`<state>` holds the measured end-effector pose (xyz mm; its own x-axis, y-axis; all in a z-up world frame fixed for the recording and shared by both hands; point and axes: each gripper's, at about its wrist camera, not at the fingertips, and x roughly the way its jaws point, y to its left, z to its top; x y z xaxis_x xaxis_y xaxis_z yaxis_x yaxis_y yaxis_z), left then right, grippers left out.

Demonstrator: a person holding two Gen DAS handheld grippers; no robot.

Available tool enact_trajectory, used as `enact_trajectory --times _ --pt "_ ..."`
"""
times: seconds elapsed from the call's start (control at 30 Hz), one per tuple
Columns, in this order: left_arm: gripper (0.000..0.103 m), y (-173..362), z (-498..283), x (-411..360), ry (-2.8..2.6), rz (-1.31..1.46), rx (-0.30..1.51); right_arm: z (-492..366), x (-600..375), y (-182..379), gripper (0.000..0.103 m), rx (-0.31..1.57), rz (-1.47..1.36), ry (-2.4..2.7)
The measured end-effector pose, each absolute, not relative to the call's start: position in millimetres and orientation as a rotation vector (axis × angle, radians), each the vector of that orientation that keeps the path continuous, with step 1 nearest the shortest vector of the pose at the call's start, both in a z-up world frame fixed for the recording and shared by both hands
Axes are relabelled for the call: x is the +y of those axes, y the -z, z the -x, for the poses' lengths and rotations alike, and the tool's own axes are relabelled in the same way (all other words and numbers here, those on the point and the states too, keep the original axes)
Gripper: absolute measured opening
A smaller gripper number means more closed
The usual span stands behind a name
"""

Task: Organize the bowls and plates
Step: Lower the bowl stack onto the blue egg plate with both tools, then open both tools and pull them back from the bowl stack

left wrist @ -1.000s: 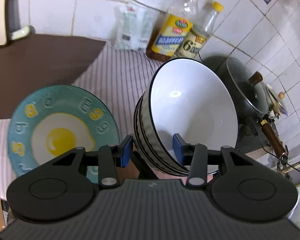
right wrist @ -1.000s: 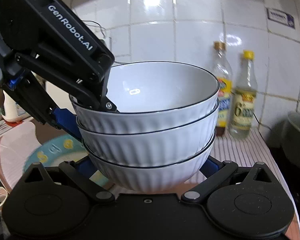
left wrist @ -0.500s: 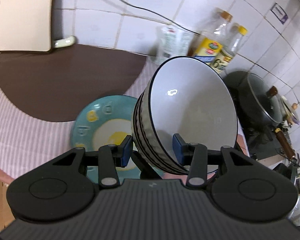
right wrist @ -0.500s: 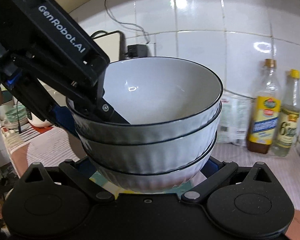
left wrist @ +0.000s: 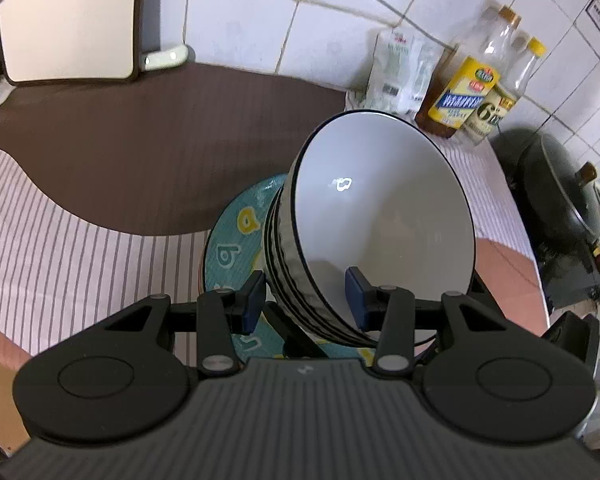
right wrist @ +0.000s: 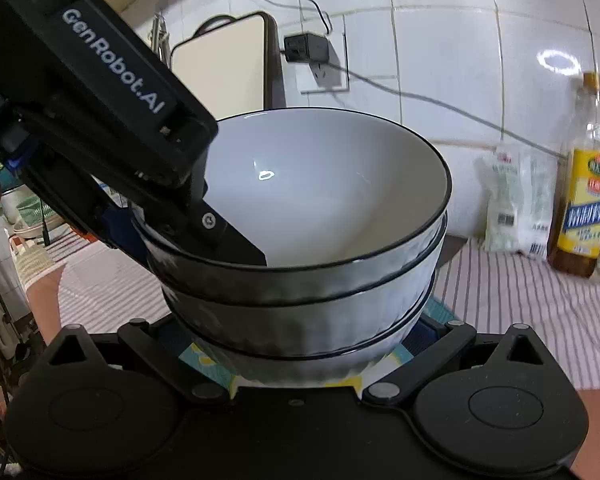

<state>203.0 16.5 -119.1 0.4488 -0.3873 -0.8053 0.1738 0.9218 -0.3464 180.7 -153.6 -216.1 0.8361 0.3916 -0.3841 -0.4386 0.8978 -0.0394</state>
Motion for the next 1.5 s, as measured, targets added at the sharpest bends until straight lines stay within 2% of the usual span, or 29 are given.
enact_trajectory --times 0.37,1.07,1.33,1.5 --pt "0.041 136.2 -212.9 11.3 0.361 0.224 1.098 -183.3 -152.3 235.9 0.103 0.444 0.143 -0.416" --pt "0.042 140.3 -214.6 12.9 0.325 0.265 1.110 -184.0 -150.7 234.1 0.103 0.518 0.180 -0.393" --pt "0.053 115.5 -197.4 12.0 0.305 0.224 1.029 -148.1 -164.4 214.8 0.103 0.555 0.162 -0.337" --pt "0.057 93.2 -178.2 16.4 0.301 0.207 0.978 -125.4 -173.8 193.4 0.103 0.549 0.132 -0.302"
